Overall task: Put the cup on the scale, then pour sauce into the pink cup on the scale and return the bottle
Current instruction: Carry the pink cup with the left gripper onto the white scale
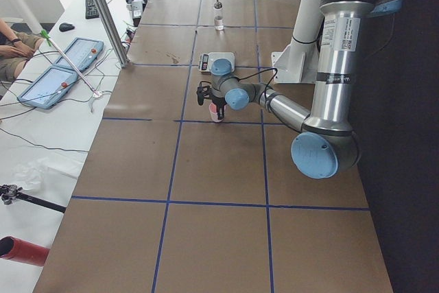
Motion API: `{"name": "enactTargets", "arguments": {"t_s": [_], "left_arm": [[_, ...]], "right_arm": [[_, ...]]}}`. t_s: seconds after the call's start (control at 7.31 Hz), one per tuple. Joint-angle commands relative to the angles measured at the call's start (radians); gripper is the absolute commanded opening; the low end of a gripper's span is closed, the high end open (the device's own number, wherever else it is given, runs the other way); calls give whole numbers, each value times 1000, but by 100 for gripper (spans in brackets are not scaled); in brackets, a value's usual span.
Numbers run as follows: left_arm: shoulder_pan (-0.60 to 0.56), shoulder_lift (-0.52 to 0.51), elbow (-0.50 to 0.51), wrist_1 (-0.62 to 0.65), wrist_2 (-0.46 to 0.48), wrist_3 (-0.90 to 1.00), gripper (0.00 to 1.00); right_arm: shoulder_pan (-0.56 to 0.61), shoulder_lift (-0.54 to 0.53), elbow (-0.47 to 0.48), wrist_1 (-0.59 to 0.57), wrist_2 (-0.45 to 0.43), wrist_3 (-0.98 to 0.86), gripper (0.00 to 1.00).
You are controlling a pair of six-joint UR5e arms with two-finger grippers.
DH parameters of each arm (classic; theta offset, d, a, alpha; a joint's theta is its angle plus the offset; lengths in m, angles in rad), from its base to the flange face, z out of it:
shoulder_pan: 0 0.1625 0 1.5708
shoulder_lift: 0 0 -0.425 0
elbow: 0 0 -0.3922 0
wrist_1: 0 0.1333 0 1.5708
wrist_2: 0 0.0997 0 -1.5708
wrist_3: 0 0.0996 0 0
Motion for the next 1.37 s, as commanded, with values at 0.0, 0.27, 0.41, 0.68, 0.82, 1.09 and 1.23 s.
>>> {"name": "enactTargets", "arguments": {"t_s": [0.0,0.27,0.41,0.68,0.82,1.09,1.23], "left_arm": [[-18,-5,-87,89,-2,3,0],[-65,-178,-118,318,-8,3,0],[-62,-356,-112,514,-15,-9,0],[-30,-552,-47,621,-79,-227,0],[25,-636,54,560,-77,-414,0],[112,-695,188,382,-68,-609,0],[163,-733,223,374,-28,-653,0]], "right_arm": [[0,0,8,0,0,6,100],[0,1,11,3,0,6,100],[0,3,13,3,-1,12,100],[0,0,11,2,-2,20,100],[0,-3,17,2,-2,18,100],[0,-6,27,2,-2,23,100],[0,-8,33,2,-2,29,100]]}}
